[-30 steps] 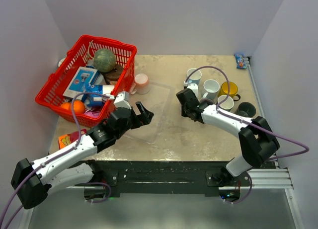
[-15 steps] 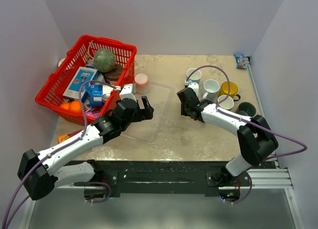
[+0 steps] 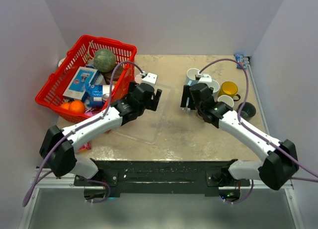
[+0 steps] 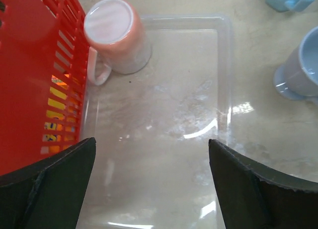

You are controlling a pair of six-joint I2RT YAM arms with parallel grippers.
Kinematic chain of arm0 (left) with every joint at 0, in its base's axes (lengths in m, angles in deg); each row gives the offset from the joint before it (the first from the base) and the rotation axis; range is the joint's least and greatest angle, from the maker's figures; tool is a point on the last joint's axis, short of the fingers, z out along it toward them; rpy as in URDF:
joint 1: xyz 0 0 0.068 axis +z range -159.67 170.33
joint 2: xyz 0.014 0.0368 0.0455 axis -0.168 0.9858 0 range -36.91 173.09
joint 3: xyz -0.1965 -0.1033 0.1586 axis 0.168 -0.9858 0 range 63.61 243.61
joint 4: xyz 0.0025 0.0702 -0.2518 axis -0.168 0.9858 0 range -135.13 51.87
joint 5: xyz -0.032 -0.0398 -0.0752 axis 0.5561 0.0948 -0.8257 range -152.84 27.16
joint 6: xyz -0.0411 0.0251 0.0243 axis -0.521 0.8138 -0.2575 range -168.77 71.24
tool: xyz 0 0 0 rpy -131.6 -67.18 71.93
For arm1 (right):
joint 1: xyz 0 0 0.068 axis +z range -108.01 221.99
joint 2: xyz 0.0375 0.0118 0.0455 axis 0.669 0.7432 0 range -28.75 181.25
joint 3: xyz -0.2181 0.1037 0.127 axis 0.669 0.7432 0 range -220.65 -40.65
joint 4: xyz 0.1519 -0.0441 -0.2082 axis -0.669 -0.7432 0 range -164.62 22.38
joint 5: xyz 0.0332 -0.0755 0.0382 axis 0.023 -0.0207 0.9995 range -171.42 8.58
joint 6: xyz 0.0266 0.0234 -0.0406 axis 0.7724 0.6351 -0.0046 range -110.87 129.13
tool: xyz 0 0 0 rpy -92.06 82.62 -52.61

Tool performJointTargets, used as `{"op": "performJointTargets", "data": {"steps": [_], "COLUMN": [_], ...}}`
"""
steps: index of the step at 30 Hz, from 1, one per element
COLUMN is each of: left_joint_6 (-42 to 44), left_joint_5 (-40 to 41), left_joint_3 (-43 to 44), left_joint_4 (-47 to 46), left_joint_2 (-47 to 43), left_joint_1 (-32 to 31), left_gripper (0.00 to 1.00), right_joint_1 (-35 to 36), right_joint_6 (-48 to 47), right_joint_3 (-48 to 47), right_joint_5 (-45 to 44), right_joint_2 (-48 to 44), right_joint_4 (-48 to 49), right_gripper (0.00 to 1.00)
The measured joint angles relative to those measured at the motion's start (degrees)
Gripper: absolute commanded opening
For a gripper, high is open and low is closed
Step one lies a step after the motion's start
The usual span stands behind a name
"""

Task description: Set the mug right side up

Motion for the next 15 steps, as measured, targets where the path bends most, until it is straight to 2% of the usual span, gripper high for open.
{"op": "performJointTargets", "data": {"steps": [7, 15], "left_joint_6": [11.76, 21.03], "left_joint_5": [5.33, 10.84], "left_joint_3": [4.44, 9.84], "left_joint_4": [-0.35, -0.96], "left_joint_2": [10.56, 20.85], "left_joint_1": [1.05, 5.53], "left_gripper": [0.98, 0.93], "right_joint_1": [-0.28, -0.37], "right_joint_6": [0.42, 1.51], "right_joint_3": [-0.07, -0.07], "right_joint_5": [0.22, 1.27], "right_joint_2": [-9.64, -12.94], "right_joint_4": [-1.95, -3.58], "right_gripper": [0.83, 0.83]}}
